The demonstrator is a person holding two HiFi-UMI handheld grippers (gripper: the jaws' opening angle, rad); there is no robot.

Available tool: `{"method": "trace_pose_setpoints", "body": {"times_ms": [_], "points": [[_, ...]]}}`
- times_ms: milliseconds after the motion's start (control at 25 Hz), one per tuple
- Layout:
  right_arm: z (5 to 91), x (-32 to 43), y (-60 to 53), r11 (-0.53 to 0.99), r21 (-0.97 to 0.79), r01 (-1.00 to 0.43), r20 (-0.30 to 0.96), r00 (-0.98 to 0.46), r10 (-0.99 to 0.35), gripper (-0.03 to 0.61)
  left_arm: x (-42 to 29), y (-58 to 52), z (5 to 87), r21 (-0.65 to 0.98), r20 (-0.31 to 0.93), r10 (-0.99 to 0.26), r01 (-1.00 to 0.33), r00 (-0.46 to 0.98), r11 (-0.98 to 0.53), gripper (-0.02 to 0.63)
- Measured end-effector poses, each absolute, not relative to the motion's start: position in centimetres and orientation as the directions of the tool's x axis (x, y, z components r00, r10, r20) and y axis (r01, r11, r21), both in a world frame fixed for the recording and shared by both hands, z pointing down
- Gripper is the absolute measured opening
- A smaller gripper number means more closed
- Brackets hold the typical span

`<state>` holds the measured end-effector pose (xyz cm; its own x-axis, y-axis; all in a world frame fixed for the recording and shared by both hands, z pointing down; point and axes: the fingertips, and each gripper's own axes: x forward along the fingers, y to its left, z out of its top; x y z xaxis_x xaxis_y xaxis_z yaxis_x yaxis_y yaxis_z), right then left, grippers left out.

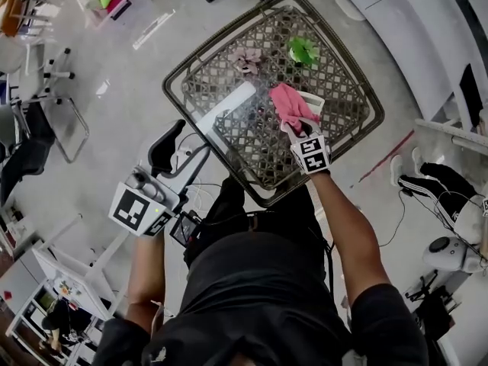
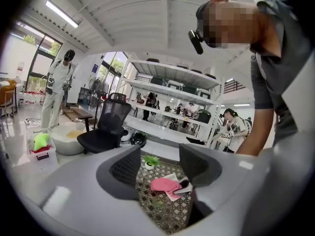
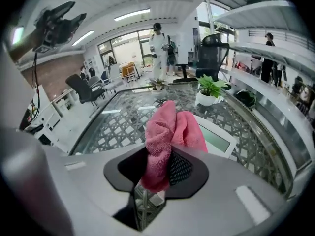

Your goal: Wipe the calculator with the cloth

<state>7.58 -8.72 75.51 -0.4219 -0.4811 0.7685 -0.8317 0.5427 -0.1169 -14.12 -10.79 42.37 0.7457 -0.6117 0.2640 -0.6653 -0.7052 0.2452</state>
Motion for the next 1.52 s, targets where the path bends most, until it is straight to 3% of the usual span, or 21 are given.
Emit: {"method": "trace_pose_setpoints", "body": {"times_ms": [280, 520, 760, 1040, 1520], "points": [[76.6, 11.1, -6.8, 0.652, -0.014, -0.758, 0.806, -0.394, -0.442, 0.095, -12.1, -11.1, 42.3, 0.258, 0.272, -0.585, -0.644, 0.764, -0.721, 0.288], [76.5, 13.8, -6.4, 0.648, 0.049, -0.760, 0.820, -0.339, -0.461, 0.095, -10.7, -11.7, 42.4, 0.231, 0.261, -0.571, -0.624, 0.779, -0.746, 0.288], [76.5, 16.4, -6.0, 0.514, -0.010, -0.857, 0.804, -0.313, -0.505, 0.095, -9.2, -12.1, 42.3, 0.231, 0.264, -0.551, -0.606, 0.792, -0.761, 0.288], [75.7, 17.8, -6.0, 0.200, -0.174, -0.964, 0.765, -0.260, -0.589, 0.095, -8.4, -12.5, 42.3, 0.232, 0.268, -0.530, -0.588, 0.804, -0.775, 0.288], [75.9, 15.4, -5.7, 0.054, -0.301, -0.952, 0.740, -0.269, -0.616, 0.095, -8.0, -12.8, 42.8, 0.249, 0.277, -0.524, -0.587, 0.805, -0.770, 0.288]]}}
